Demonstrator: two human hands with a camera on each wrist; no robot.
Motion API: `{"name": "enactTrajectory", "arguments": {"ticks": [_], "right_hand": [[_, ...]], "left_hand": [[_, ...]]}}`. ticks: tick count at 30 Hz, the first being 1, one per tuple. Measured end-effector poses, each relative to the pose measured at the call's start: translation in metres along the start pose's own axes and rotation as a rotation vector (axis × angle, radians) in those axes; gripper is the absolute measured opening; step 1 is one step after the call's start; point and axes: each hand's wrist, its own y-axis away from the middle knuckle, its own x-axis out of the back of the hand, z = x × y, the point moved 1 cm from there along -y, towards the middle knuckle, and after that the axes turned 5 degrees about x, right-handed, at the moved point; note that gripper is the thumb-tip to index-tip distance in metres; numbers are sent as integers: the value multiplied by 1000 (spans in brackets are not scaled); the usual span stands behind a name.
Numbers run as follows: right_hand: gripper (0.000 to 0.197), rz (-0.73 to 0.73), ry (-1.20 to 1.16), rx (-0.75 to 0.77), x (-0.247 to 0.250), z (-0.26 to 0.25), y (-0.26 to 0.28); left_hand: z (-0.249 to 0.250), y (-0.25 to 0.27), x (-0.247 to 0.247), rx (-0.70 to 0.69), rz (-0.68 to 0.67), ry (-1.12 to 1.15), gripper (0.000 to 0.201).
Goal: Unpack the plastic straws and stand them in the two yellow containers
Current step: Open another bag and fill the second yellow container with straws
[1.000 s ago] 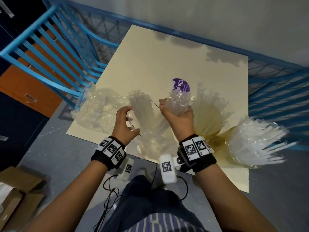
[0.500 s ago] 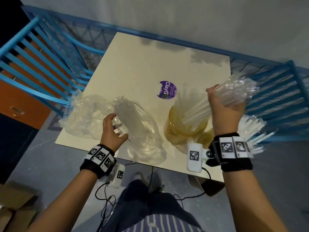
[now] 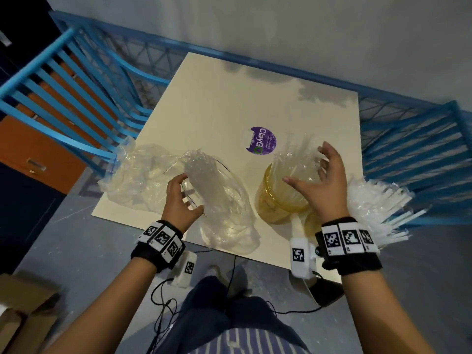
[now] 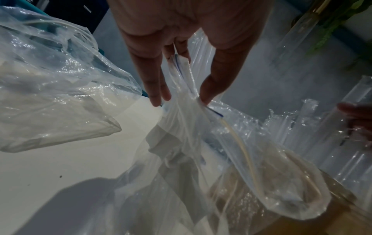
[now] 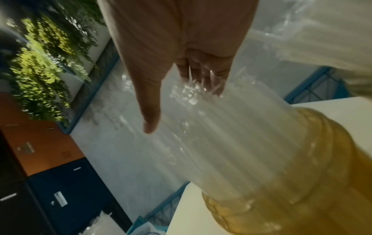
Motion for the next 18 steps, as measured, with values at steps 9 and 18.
{"name": "enactTrajectory", "arguments": {"ticks": [9, 18], "right_hand": [[71, 34, -129, 396, -29, -74, 23], [108, -370, -217, -89, -162, 2, 42]], "left_hand": [[2, 0, -4, -44, -17, 17, 79], [1, 0, -11, -105, -108, -5, 91]]}}
